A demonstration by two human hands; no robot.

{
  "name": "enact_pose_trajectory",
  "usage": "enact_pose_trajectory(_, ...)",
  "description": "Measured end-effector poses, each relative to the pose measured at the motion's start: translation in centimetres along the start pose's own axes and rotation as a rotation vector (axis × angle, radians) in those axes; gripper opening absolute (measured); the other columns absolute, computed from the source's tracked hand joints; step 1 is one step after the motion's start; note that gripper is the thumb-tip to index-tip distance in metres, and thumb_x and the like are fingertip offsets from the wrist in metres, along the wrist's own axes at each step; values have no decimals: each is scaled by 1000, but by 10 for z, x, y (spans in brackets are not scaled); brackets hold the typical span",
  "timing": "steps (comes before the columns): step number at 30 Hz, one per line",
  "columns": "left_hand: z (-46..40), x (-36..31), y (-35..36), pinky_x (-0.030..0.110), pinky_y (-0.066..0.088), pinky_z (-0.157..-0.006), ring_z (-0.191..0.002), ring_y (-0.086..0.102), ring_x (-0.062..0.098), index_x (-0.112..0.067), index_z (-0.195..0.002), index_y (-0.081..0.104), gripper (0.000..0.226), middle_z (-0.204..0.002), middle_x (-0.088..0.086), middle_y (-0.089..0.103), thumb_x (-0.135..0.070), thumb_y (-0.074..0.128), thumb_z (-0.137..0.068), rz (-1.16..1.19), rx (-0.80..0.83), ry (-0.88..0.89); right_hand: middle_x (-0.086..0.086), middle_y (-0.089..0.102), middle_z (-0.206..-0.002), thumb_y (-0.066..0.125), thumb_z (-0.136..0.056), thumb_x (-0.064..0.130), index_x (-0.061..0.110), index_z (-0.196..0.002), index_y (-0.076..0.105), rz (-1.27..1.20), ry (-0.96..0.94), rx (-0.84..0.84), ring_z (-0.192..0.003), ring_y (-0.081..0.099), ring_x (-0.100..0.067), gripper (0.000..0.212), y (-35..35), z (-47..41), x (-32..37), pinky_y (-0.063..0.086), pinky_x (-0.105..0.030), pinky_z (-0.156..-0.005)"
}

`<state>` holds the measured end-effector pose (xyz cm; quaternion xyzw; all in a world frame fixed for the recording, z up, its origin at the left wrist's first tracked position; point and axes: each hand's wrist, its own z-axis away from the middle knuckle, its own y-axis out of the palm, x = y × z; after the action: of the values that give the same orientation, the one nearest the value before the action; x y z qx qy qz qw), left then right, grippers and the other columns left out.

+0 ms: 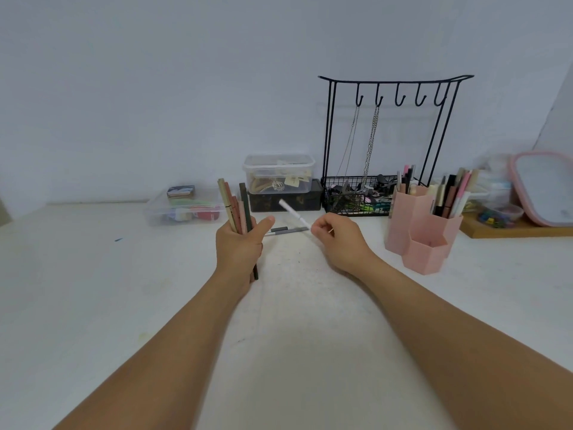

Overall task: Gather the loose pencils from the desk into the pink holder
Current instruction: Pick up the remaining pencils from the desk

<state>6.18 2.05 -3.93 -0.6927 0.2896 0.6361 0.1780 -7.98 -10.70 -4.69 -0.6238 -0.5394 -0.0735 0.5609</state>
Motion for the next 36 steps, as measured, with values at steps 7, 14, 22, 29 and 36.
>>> enact_pose_trajectory(7,2,0,0,25,38,-48,-48,36,14,-18,-66,47,45,-56,-2,41,-41,84,-79,20,75,55,-4,65,-77,62,-97,14,7,-94,67,-509,-16,128,-65,60,-11,9,18,26,37,52,-25,-58)
enact_pose_trajectory(14,5,1,1,32,55,-56,-59,64,25,-3,-81,67,36,-72,20,66,-25,92,-70,84,121,77,-13,67,-74,66,-92,3,1,-103,72,-587,-74,170,-64,63,-14,12,36,37,50,55,-33,-63)
enact_pose_trajectory(22,-1,5,2,36,57,-61,-60,63,25,-11,-65,57,34,-60,6,59,-21,87,-78,109,60,13,-13,70,-74,76,-80,-6,4,-87,73,-648,-70,224,-60,63,-16,12,39,38,47,58,-29,-65)
enact_pose_trajectory(29,-2,4,3,35,46,-61,-56,50,18,-14,-63,56,38,-59,1,55,-33,77,-88,61,31,-12,-1,73,-88,86,-74,13,15,-88,75,-238,-191,217,-77,62,-8,17,35,33,38,47,-19,-72)
enact_pose_trajectory(36,3,0,1,29,53,-58,-48,56,13,-11,-68,59,42,-53,0,57,-45,76,-86,83,21,0,-1,52,-142,62,-93,23,21,-135,54,336,-125,20,-135,40,-21,43,1,8,-7,38,-36,-108)
